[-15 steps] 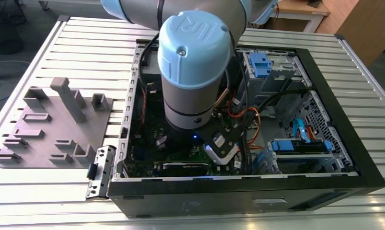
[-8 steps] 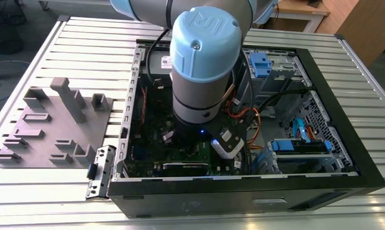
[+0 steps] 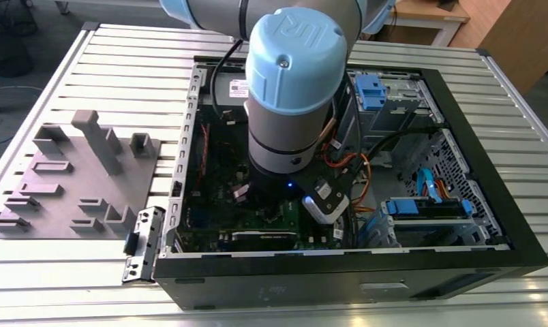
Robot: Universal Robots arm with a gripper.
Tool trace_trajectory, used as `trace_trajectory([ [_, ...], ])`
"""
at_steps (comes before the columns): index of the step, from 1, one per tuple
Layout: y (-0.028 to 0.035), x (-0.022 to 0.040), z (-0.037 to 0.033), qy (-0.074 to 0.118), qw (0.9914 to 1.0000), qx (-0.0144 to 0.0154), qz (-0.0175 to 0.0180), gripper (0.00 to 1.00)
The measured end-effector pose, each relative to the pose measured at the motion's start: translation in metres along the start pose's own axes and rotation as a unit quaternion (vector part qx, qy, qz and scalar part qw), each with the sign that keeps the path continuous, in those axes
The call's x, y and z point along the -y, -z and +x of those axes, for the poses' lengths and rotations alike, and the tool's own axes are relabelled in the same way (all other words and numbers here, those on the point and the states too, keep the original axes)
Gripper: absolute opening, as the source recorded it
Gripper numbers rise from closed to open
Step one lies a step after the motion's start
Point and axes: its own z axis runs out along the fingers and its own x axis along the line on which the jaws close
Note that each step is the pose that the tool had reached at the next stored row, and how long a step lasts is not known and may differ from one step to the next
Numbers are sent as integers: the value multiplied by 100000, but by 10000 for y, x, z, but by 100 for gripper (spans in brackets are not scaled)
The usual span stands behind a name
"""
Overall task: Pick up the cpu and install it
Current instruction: 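Close the cpu cover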
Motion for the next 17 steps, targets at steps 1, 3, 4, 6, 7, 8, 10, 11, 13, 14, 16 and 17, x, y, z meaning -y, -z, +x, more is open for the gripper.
trace_trajectory([
  [1,16,-1,-1,0,100000,3,-1,11],
  [3,70,-6,-3,1,100000,11,-13,11],
  [4,107,-8,-5,0,100000,13,-16,11],
  [6,172,-14,-8,1,100000,12,-15,11],
  [7,201,-16,-10,0,100000,13,-16,11],
  [8,226,-18,-12,1,100000,11,-12,11],
  [10,254,-21,-13,4,100000,8,-11,11],
  [11,255,-23,-16,6,100000,19,-21,11],
  [13,254,-30,-33,14,100000,10,-13,11],
  [14,253,-33,-48,6,100000,10,-12,11],
  [16,251,-37,-87,5,100000,7,-4,11],
  [17,250,-40,-110,5,100000,5,-3,11],
])
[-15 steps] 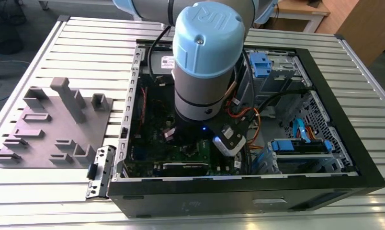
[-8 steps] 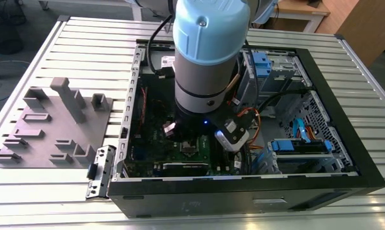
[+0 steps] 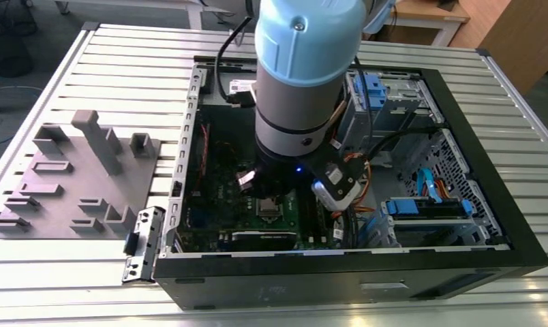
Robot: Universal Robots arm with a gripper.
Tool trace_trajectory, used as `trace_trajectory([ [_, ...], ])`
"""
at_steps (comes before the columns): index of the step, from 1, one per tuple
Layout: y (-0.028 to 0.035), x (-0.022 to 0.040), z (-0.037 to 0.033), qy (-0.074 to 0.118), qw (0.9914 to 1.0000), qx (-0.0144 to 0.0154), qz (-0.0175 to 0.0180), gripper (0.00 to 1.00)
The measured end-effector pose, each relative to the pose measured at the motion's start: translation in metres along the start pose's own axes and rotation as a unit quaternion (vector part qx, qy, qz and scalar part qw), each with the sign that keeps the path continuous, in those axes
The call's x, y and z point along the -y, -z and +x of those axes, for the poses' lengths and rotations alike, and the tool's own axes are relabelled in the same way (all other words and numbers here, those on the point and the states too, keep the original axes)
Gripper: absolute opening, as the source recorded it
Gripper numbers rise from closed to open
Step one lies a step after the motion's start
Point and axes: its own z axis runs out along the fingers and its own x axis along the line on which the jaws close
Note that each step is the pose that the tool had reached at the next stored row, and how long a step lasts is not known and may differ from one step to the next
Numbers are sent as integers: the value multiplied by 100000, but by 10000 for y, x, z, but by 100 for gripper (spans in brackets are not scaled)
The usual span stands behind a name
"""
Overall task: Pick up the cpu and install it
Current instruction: 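Close the cpu cover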
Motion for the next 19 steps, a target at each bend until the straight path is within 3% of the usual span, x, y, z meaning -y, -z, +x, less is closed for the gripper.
trace_trajectory([
  [7,-10,-42,-143,-8,100000,-6,32,11],
  [14,17,-86,-173,-7,100000,0,5,11],
  [19,98,-97,-193,-4,100000,7,-15,11],
])
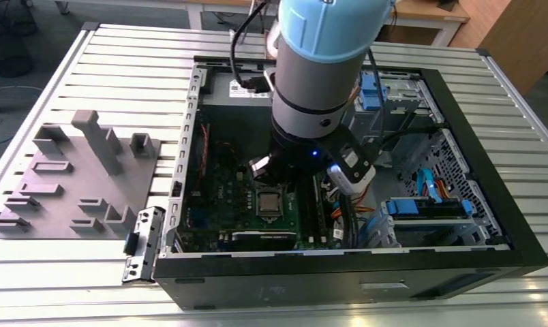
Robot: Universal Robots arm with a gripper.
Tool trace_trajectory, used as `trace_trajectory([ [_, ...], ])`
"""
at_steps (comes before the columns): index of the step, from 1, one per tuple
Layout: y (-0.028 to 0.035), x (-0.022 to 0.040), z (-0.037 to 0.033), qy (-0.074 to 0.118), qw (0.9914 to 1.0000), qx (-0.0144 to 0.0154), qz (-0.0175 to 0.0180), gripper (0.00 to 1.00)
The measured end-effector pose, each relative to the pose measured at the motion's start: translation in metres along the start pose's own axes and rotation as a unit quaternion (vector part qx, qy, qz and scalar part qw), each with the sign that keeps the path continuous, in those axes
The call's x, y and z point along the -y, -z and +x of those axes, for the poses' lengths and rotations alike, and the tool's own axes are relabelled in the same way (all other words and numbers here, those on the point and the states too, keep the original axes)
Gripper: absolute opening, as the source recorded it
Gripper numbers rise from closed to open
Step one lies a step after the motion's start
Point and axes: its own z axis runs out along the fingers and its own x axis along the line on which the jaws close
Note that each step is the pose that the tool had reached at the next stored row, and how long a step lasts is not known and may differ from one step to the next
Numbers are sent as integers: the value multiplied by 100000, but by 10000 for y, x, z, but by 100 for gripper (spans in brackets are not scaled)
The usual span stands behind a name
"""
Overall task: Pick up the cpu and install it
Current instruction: 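Close the cpu cover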
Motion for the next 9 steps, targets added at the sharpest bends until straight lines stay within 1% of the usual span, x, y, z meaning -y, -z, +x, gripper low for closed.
trace_trajectory([
  [2,36,-3,-6,1,100000,1,-3,11],
  [3,44,-4,-10,1,100000,1,-5,11],
  [5,44,-11,-18,0,100000,5,-6,11],
  [9,40,-50,-48,6,100000,4,-7,11],
])
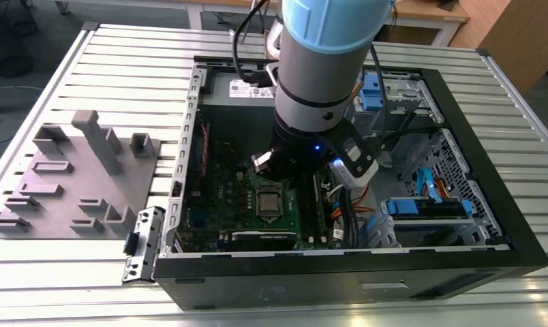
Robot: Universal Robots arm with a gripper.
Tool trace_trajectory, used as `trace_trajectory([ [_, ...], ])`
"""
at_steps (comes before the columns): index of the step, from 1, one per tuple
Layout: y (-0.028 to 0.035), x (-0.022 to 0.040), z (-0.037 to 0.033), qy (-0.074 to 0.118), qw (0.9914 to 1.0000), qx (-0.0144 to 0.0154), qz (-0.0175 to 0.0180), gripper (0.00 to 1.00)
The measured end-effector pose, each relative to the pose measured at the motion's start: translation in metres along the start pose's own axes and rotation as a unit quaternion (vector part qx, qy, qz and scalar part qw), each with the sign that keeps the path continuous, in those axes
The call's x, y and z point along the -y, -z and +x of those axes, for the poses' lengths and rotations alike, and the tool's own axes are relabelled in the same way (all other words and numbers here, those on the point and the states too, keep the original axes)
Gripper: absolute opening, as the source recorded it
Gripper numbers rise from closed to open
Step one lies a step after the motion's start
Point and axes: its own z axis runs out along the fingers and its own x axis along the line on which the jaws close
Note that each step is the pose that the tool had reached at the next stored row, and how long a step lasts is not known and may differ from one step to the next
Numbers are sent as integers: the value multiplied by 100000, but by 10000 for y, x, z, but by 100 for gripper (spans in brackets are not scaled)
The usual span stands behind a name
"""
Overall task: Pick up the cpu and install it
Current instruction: 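Close the cpu cover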
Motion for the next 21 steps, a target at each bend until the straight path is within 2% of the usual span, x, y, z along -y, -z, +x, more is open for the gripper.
trace_trajectory([
  [14,-16,-176,-61,-8,100000,-4,6,11],
  [21,-17,-185,-64,50,100000,-10,2,11],
])
